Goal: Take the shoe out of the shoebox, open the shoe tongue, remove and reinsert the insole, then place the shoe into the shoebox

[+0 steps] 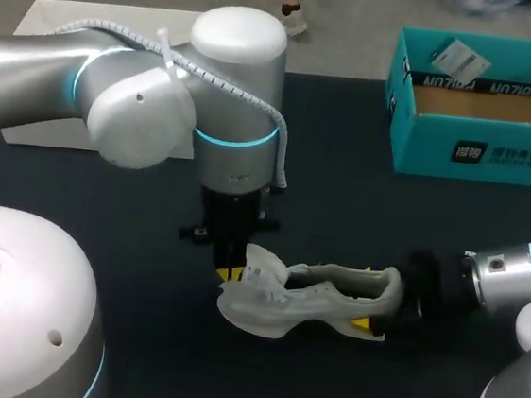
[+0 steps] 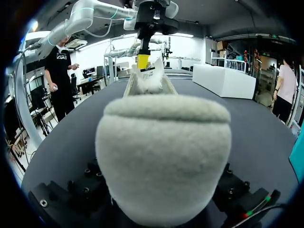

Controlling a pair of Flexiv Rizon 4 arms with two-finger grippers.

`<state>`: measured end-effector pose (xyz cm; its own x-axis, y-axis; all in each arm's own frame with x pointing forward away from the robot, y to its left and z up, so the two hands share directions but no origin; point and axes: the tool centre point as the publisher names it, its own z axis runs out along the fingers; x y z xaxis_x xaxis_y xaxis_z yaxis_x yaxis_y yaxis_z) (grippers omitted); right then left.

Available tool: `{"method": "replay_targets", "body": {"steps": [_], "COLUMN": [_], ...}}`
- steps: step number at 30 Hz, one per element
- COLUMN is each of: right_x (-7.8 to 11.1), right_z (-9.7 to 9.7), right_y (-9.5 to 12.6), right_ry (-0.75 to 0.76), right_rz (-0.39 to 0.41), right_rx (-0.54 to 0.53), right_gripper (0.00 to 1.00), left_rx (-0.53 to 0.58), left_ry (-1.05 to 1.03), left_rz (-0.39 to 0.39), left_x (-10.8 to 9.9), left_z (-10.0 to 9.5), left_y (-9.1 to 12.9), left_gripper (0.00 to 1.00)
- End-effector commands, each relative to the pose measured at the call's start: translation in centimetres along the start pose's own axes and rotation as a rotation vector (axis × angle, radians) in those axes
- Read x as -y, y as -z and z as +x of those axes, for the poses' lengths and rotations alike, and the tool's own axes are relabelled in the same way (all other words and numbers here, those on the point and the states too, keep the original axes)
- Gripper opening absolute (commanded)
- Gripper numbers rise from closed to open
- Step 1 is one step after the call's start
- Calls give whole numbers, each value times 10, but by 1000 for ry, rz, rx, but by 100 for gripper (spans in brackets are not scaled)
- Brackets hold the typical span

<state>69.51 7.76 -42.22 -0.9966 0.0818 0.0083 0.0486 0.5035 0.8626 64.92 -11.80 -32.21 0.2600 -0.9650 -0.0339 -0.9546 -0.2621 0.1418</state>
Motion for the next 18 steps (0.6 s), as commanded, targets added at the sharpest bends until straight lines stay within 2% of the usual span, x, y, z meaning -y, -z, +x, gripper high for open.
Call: {"method": "replay_targets", "body": {"steps": [1,9,14,15,16,17,18], "right_x": [6,6,6,6,6,6,6], "right_z": [-2,-2,-2,-2,-2,-2,-2], "right_y": [-8,-8,-8,-8,-8,-8,-8], "right_ry": [-2,-2,-2,-2,-2,-2,-2], "right_rz": [3,3,3,3,3,3,3], "right_rx": [4,4,4,4,4,4,4], "right_gripper": [0,0,0,0,0,0,0], "left_rx": [-30,78,86,85,84,80,79], "left_ry": [17,32,19,16,12,2,-1], "left_rz": [-34,-100,-117,-118,-120,-123,-124], "left_x": [7,19,23,23,24,24,24], "left_z": [-8,-6,-3,-3,-2,-2,-1], "left_y": [-21,-61,-67,-67,-67,-67,-66], "left_gripper": [0,0,0,15,35,47,65]}}
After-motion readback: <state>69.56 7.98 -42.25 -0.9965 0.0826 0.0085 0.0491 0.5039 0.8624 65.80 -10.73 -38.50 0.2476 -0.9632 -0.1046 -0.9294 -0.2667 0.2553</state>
